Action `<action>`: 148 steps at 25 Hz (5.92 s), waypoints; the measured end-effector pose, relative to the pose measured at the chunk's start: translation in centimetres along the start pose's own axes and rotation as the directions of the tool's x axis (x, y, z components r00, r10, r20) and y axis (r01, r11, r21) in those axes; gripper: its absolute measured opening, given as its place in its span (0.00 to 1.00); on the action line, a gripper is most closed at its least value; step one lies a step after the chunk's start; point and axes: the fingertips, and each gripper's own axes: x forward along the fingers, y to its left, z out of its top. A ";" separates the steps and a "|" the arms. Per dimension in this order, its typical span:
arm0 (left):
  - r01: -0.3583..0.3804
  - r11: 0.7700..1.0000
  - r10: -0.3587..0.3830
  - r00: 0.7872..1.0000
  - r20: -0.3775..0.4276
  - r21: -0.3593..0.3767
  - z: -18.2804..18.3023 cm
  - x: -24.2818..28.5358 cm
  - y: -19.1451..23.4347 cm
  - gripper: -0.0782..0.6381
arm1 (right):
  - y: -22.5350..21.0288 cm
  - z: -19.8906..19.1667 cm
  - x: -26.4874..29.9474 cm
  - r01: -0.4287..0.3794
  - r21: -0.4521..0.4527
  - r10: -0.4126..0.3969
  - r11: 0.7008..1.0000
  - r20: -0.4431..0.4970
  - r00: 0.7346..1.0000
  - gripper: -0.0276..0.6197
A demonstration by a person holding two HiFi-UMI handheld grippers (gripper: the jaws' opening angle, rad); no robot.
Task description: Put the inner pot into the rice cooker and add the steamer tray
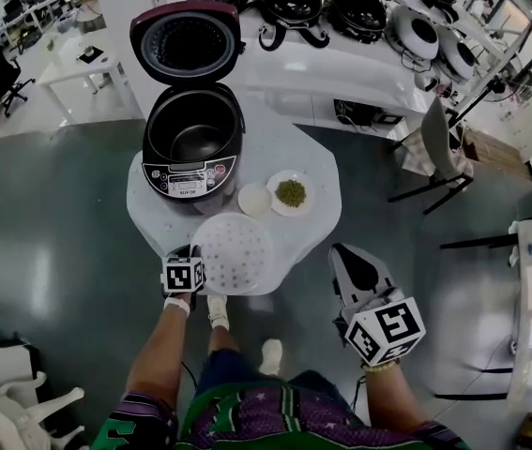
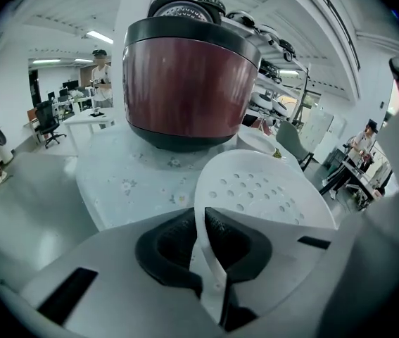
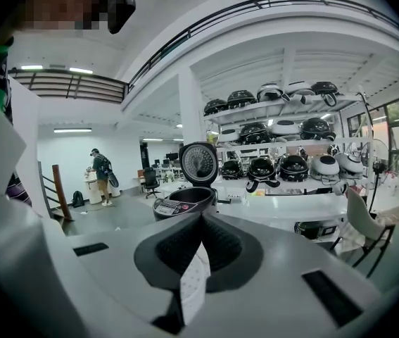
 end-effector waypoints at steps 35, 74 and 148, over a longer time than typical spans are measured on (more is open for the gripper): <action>-0.026 0.997 0.044 0.971 0.235 -0.076 7.3 -19.3 -3.9 0.16 | 2.3 7.3 -6.1 -0.117 -0.002 0.114 0.993 0.208 0.971 0.05; 0.062 0.997 -0.038 0.902 0.429 -0.041 34.0 -15.8 9.7 0.16 | 4.9 17.1 12.3 -0.005 -0.015 0.007 1.000 0.189 0.982 0.05; 0.093 0.995 -0.097 0.956 0.276 0.028 34.3 -7.4 13.2 0.47 | 4.9 16.5 21.8 -0.021 0.021 0.018 1.000 0.119 0.993 0.05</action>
